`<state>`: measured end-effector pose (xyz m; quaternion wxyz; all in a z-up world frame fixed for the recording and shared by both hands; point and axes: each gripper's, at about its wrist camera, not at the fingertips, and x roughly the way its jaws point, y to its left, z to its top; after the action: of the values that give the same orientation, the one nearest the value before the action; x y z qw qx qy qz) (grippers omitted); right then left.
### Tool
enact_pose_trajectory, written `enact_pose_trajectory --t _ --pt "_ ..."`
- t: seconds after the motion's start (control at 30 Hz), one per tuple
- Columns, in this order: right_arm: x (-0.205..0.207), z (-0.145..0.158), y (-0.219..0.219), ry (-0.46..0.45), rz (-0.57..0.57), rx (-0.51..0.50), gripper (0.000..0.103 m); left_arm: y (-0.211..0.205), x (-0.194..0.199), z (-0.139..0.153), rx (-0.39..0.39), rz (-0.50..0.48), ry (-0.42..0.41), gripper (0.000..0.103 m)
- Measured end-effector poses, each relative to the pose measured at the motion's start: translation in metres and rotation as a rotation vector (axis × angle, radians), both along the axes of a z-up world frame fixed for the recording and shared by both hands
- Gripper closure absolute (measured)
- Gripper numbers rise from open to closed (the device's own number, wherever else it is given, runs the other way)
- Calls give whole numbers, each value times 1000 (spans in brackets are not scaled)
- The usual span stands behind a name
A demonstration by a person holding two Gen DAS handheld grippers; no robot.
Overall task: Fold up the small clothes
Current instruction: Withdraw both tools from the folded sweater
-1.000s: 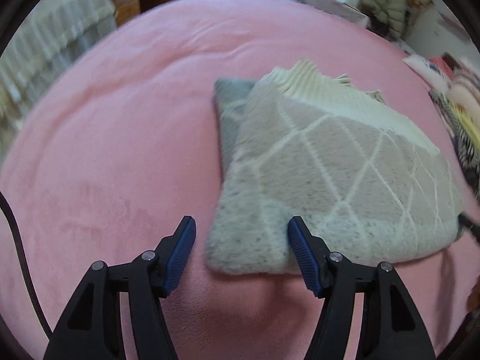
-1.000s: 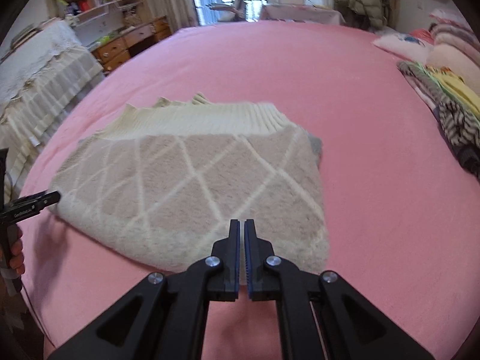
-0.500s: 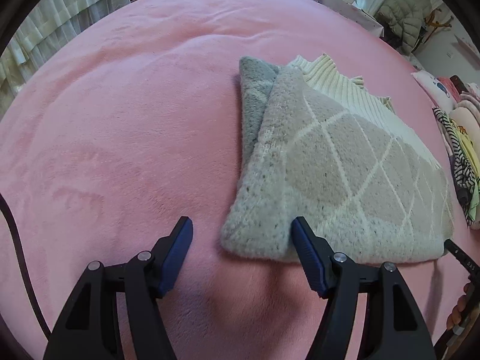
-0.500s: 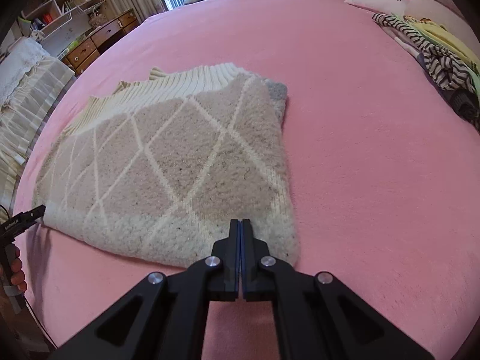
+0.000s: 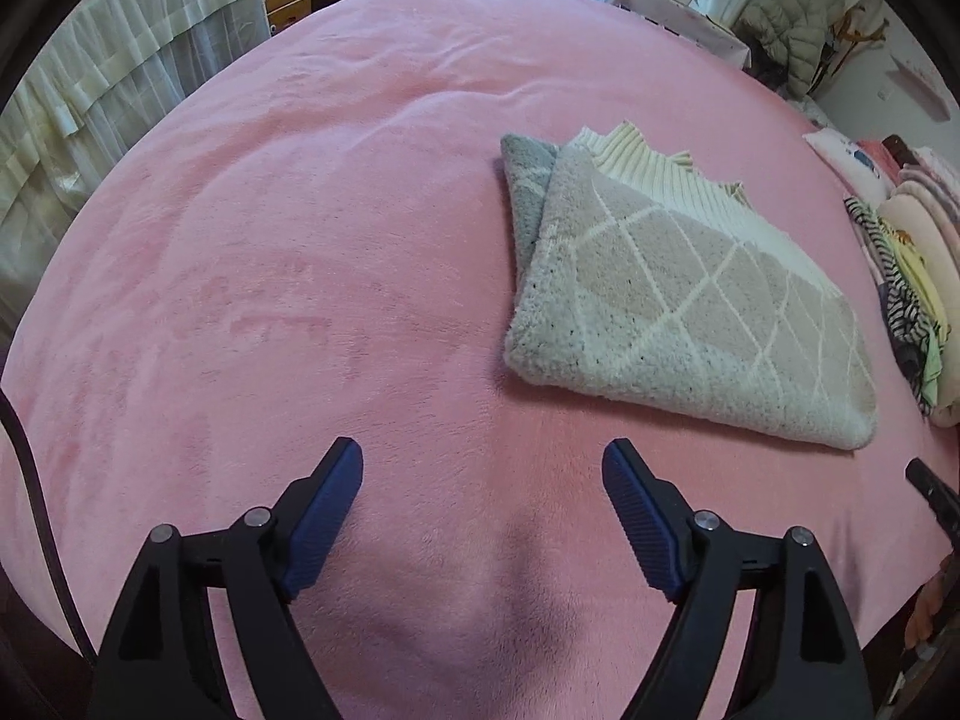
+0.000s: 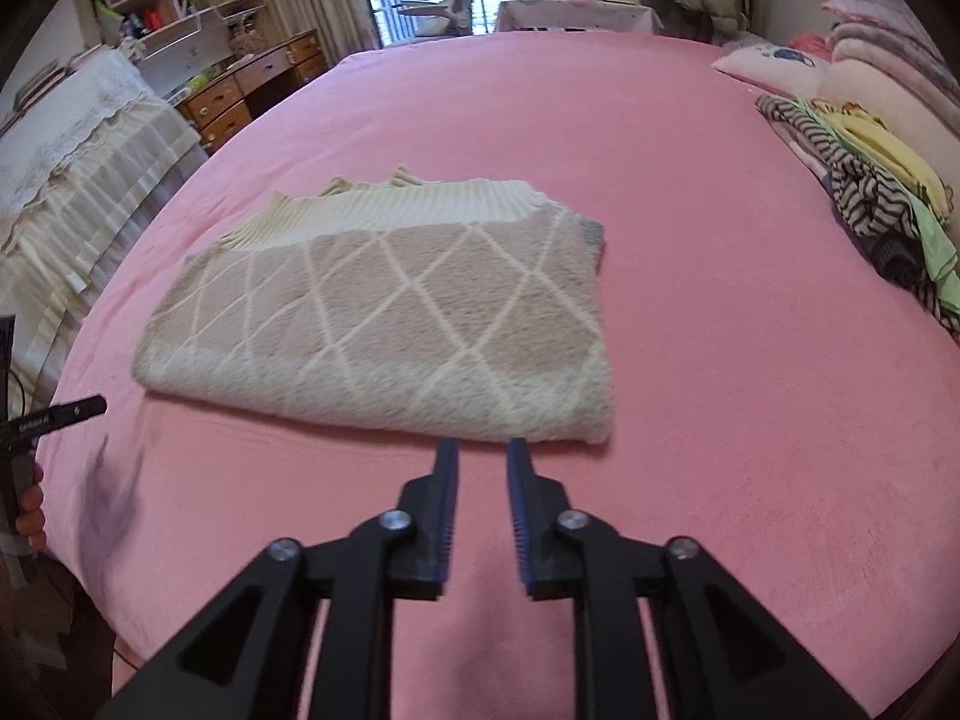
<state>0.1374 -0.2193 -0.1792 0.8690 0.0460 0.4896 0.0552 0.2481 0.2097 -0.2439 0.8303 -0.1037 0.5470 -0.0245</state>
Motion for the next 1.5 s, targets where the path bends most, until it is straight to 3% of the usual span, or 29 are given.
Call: enact_pose_trajectory --t 0.07,0.17,0.33,0.6,0.77,0.9,1.23,1.5 --pt "-7 9 13 -36 23 -3 59 5 -1 1 -5 3 4 20" --pt "-15 17 37 -75 56 -11 51 7 3 3 4 -18 -1 20" --pt "-15 20 81 -105 132 -31 51 0 20 -4 7 -67 0 20" --pt "2 2 140 -103 232 -83 51 -12 64 -37 -28 -111 80 20" --pt "12 -9 151 -92 239 -83 51 -20 84 -56 -82 -125 121 20" --pt "18 -18 149 -80 233 -86 51 -25 91 -62 -109 -132 109 20" --pt "36 -28 185 -114 278 -110 51 -15 85 -55 -145 -167 106 20" --pt "43 -34 202 -130 292 -121 51 -21 58 -50 -235 -172 88 20"
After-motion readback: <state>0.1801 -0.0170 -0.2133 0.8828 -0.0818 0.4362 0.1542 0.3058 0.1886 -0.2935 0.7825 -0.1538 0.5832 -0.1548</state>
